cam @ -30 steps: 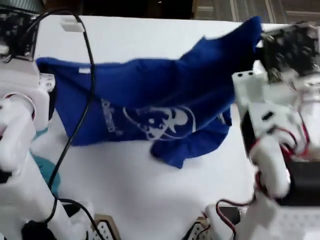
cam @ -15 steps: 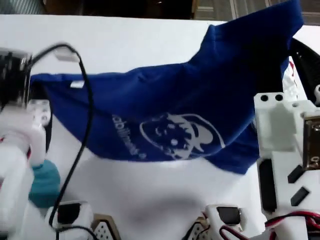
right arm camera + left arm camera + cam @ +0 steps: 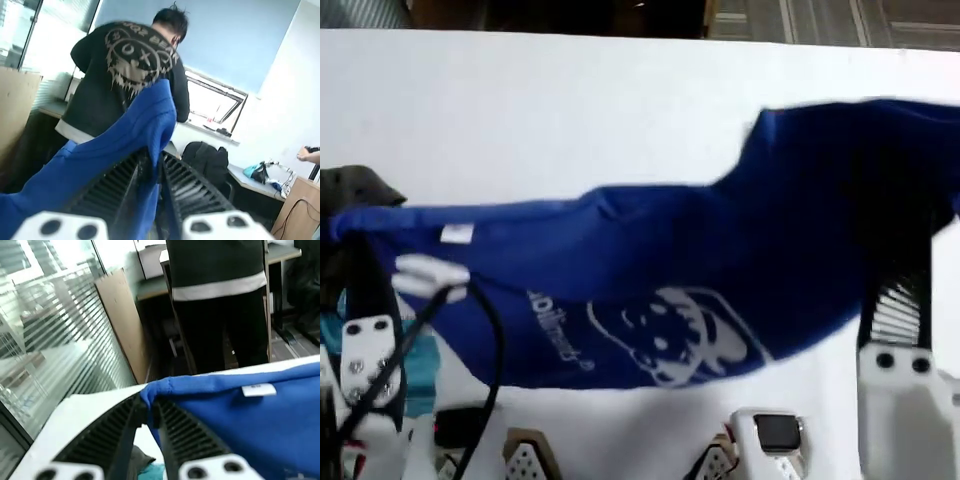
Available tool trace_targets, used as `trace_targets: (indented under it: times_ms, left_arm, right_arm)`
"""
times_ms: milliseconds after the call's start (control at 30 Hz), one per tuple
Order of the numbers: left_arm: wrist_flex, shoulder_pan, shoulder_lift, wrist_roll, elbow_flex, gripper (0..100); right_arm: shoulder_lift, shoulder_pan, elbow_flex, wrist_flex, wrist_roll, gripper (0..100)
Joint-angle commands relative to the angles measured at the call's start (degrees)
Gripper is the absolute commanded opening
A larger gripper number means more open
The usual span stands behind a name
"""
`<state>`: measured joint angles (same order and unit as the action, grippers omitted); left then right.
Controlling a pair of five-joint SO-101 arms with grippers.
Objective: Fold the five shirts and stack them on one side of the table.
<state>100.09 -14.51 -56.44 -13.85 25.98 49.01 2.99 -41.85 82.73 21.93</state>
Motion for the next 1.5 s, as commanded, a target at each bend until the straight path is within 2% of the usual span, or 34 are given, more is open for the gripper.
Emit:
trace_targets:
  times_ms: [0, 200, 333, 633, 900, 1067, 1167, 1467]
  left_arm:
    - [-2.0, -0.4, -0.8, 0.0, 0.8, 3]
    - [-2.1, -0.4, -0.3, 0.0, 0.2, 3]
    - [-2.9, -0.4, 5.2, 0.0, 0.2, 3]
    - [-3.3, -0.1, 34.4, 0.0, 0.5, 3]
    - [-17.1, -0.1, 58.4, 0.0, 0.7, 3]
    - [-26.5, -0.1, 66.8, 0.0, 0.8, 3]
    - [-29.5, -0.4, 69.6, 0.0, 0.8, 3]
    - [-32.1, -0.3, 75.4, -0.1, 0.7, 3]
  right_arm:
    - [0.5, -0.1, -0.6, 0.0, 0.7, 1.9]
    - [-1.1, 0.0, 1.9, -0.1, 0.4, 1.9]
    - [-5.2, 0.2, 7.6, -0.4, 0.3, 1.9]
    - [-16.1, 0.4, 27.3, -6.8, 0.2, 1.9]
    - [-25.7, 0.3, 42.3, -23.3, 0.3, 1.9]
    - [-38.4, 0.4, 42.6, -33.9, 0.3, 1.9]
    - [-45.7, 0.5, 39.6, -37.9, 0.3, 1.9]
    - [-64.4, 4.4, 27.7, -38.0, 0.3, 1.9]
